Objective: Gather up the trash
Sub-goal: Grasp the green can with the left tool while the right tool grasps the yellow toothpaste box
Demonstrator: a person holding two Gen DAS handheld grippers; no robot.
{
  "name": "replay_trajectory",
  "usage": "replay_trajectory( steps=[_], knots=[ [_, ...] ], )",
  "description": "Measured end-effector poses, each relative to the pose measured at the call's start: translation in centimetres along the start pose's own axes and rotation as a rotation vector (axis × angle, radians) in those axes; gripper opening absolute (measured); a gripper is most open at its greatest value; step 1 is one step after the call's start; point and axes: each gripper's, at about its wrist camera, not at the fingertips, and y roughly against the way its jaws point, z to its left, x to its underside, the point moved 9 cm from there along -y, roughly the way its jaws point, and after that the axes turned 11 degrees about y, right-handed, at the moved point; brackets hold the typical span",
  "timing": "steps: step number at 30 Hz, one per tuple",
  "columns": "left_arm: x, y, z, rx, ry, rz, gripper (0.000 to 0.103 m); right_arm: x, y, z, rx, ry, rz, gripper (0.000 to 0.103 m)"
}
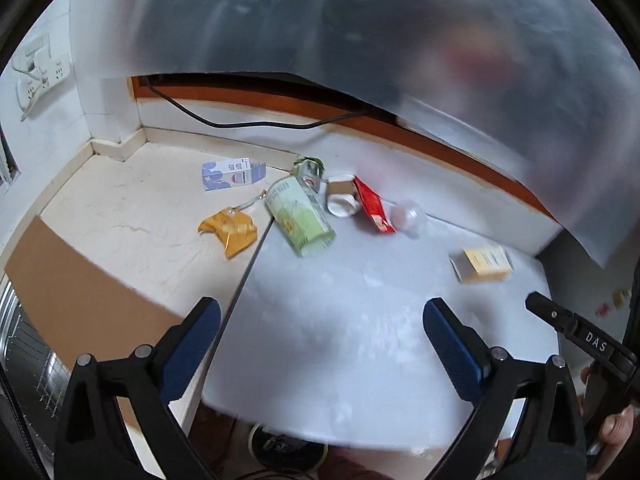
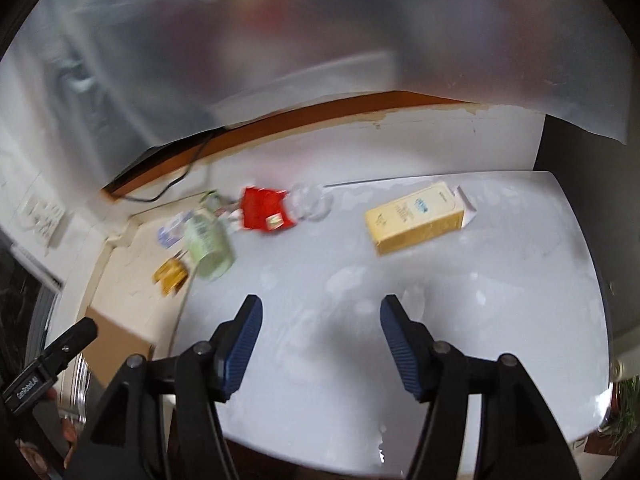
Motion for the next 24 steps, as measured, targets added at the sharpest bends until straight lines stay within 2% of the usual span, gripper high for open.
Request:
replay_trajectory(
  steps=[6, 10, 12, 17, 22, 24],
  knots=[
    [-3.8, -7.2, 0.0, -0.077, 0.058, 0.005, 0.100, -2.4, -6.4, -4.8, 0.077, -0.165, 0.048, 0.067],
    [-5.5, -11.8, 0.9, -0.120, 0.112, 0.034, 0.100, -3.9, -10.0, -7.8, 0.126, -0.260, 0.045, 0.069],
    [-6.0, -13.8, 1.4, -0.142, 0.140, 0.047, 0.100, -4.5, -11.4, -8.8, 0.155, -0.274, 0.049, 0.070],
    [-6.7, -17.7, 2.8, -0.217, 0.171, 0.067, 0.100, -4.7, -13.7, -10.3, 0.226, -0.305, 0.074, 0.081],
    [-6.6, -20.5, 3.5, -0.251, 0.194, 0.095, 0.100, -4.5, -15.3, -11.2, 0.294, -0.319, 0.114, 0.081],
    [-6.5, -21.5, 3.6, -0.251, 0.205, 0.111, 0.100, -4.5, -15.9, -11.4, 0.294, -0.328, 0.119, 0.084]
  ],
)
